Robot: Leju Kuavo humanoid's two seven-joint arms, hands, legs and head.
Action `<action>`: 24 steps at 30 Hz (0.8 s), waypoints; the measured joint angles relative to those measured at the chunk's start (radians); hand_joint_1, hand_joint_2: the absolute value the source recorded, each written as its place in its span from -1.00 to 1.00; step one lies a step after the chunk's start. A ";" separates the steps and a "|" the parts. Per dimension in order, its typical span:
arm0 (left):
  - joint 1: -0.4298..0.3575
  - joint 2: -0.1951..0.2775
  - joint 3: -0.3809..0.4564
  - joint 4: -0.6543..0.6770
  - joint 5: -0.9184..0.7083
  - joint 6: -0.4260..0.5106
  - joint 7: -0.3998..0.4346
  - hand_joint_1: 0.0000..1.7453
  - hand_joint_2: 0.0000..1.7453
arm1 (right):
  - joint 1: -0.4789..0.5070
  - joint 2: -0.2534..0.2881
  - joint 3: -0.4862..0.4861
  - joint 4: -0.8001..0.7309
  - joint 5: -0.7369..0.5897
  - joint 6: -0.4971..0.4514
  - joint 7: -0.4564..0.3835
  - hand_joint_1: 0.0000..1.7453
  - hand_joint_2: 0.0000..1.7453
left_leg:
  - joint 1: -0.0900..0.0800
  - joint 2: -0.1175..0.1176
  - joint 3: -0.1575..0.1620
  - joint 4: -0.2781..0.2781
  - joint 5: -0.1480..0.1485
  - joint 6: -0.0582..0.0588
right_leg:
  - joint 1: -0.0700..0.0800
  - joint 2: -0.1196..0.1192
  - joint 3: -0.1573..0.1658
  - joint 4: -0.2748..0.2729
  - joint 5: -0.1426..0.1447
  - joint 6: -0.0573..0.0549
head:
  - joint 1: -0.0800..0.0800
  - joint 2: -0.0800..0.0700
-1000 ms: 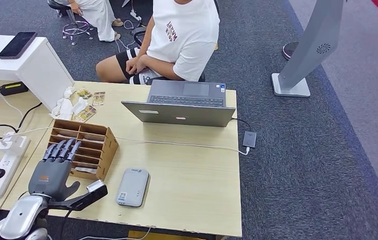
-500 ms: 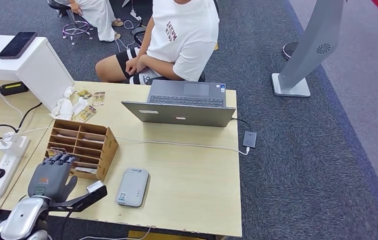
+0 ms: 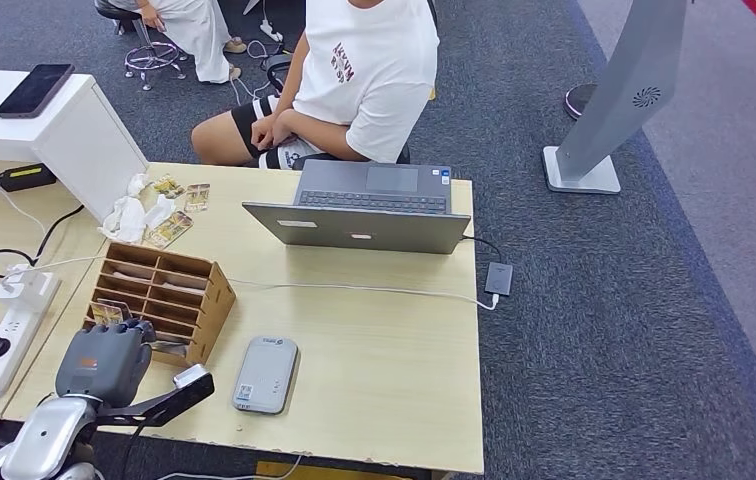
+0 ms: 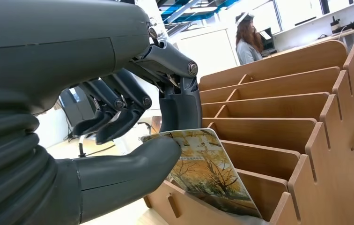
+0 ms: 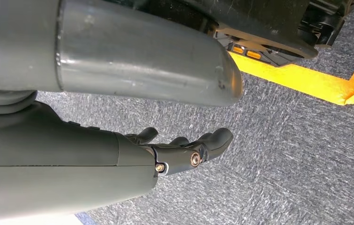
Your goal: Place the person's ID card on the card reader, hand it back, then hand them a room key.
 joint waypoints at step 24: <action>0.004 0.013 0.000 -0.178 -0.004 0.130 -0.064 1.00 1.00 | 0.009 0.004 0.011 -0.021 -0.022 0.003 -0.009 -1.00 -1.00 | 0.000 0.000 0.000 0.000 0.000 0.000 | 0.000 0.000 0.000 0.000 0.000 0.000 | 0.000 0.000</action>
